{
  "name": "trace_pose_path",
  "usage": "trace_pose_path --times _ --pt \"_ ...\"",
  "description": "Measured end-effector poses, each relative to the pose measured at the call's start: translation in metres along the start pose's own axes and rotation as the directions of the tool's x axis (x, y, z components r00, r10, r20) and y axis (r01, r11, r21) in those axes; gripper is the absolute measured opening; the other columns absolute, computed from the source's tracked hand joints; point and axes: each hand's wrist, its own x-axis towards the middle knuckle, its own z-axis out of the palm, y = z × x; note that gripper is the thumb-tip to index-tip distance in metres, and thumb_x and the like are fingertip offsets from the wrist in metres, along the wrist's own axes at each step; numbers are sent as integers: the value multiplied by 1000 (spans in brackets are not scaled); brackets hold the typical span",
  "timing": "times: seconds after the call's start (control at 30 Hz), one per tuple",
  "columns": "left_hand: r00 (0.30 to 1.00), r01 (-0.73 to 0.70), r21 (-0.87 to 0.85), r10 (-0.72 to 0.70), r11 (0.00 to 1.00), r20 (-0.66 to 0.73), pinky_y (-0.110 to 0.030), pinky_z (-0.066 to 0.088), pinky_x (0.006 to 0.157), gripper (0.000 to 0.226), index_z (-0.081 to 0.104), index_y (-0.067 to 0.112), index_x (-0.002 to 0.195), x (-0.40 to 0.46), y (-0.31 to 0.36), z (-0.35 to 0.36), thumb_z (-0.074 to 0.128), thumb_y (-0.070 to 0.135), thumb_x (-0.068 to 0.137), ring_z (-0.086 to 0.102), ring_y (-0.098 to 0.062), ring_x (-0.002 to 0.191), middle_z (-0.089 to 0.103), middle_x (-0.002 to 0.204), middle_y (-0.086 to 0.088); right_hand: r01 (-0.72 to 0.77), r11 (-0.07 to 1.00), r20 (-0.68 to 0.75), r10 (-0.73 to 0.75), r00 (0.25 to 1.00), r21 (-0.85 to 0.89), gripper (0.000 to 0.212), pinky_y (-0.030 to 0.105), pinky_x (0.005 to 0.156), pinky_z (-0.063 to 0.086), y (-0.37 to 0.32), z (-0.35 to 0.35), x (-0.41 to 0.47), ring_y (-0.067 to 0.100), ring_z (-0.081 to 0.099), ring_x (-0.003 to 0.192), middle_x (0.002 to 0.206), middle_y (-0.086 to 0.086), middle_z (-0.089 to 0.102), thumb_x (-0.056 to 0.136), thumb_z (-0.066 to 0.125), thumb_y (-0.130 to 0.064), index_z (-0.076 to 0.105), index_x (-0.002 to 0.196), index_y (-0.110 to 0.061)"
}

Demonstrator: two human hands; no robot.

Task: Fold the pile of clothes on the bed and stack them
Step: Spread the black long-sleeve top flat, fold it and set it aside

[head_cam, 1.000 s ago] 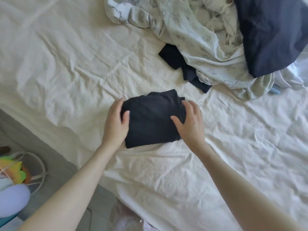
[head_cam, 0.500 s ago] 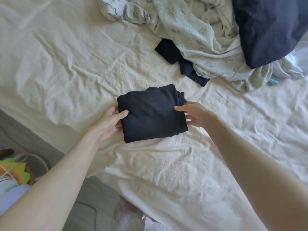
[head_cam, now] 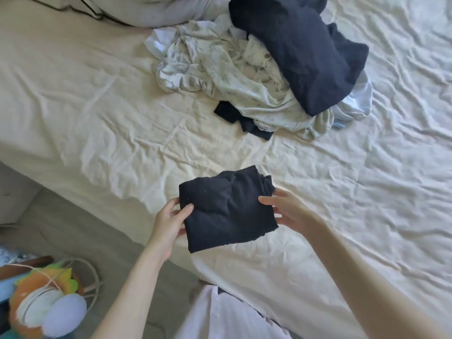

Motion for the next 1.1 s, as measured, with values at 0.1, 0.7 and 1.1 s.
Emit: trace_pose_path --times 0.1,0.7,1.1 --pt "999 -34 18 34 999 -4 -22 52 58 18 61 31 106 -45 5 5 64 26 89 71 -11 82 74 90 4 48 996 -27 -46 999 71 38 42 88 51 16 2 -58 24 62 108 117 0 66 89 63 -10 57 125 -23" --pt "703 -394 421 -28 817 711 -20 52 52 10 59 26 97 -246 -66 178 63 19 90 70 -8 72 73 77 8 494 712 -695 -12 719 499 23 30 68 55 291 -63 -356 6 67 89 102 -13 70 89 63 -14 63 106 -31" --pt "549 -520 424 -90 741 831 -23 53 55 12 59 28 102 -423 -233 362 60 24 91 70 -8 75 74 83 4 606 617 -798 60 600 503 26 34 73 53 494 -196 -518 15 64 104 116 -3 67 92 59 -15 60 116 -24"
